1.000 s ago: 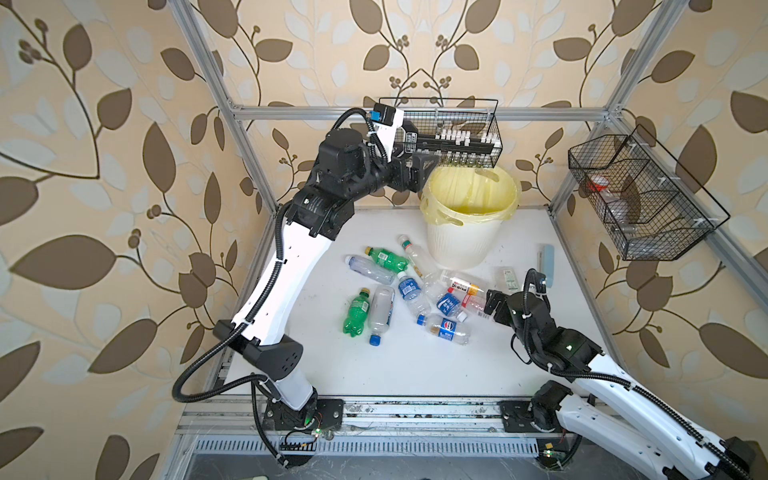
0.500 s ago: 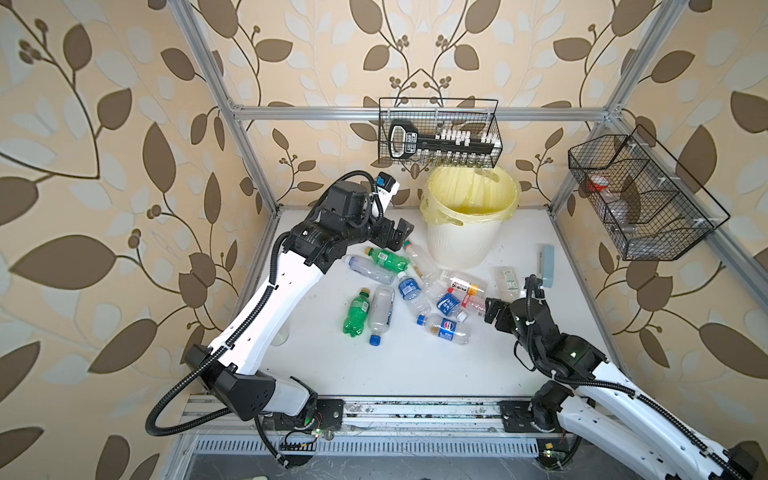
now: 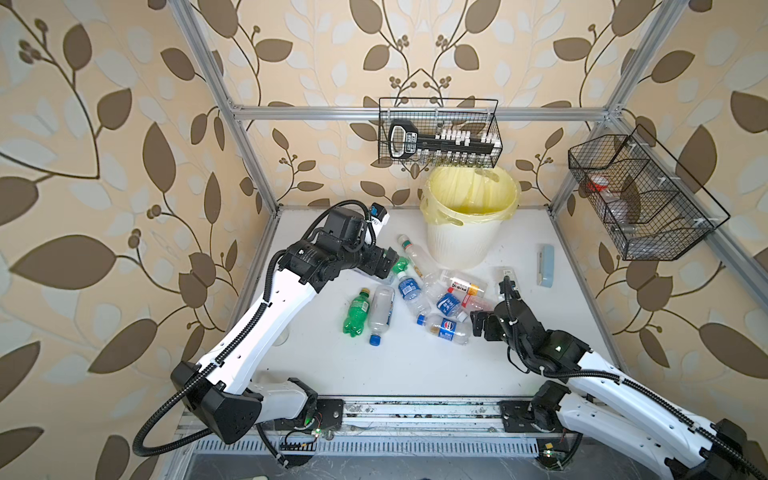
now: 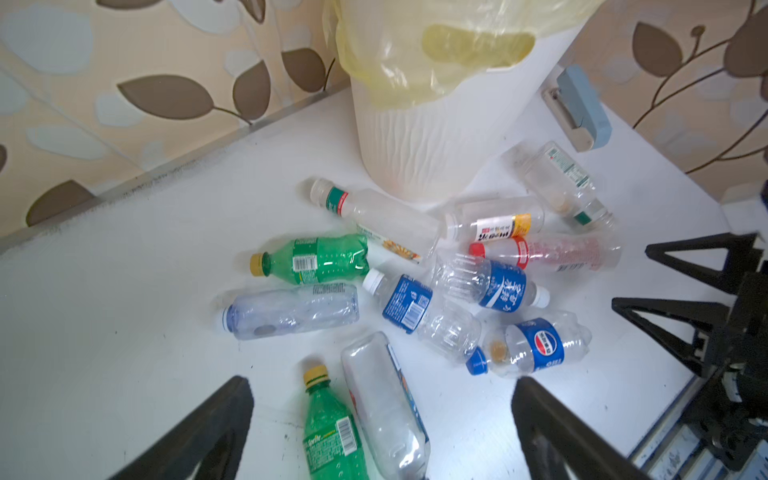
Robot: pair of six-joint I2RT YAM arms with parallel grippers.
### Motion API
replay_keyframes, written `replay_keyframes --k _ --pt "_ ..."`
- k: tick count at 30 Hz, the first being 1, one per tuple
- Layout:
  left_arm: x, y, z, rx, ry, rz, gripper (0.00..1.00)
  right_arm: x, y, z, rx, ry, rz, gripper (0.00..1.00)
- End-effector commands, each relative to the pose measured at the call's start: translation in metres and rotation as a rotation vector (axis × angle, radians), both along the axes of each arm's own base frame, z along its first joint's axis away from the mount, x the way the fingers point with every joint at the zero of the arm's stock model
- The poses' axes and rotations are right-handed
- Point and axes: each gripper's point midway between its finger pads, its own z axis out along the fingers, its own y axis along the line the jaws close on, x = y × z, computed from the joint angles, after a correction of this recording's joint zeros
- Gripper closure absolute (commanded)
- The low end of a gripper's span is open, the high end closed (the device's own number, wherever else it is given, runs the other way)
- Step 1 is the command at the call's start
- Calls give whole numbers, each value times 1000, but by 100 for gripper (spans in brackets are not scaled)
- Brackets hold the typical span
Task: Throw the plastic bottles in the bin
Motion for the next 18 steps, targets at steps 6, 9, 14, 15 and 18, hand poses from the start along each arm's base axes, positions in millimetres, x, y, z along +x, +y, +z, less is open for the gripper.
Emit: replay_keyframes --k 6,9,14,15,18 --pt "-8 32 -36 183 -6 26 1 -8 26 -9 -66 16 145 0" --pt "-13 42 -48 198 -22 34 1 -10 34 -11 -77 24 182 0" --pt "-23 48 -73 170 17 6 1 -17 49 -15 -74 45 276 0" --pt "-25 50 -76 171 23 -4 1 -18 51 -15 -73 45 290 0" --pt "-28 56 -84 182 39 -29 1 -21 58 -15 -64 45 333 0"
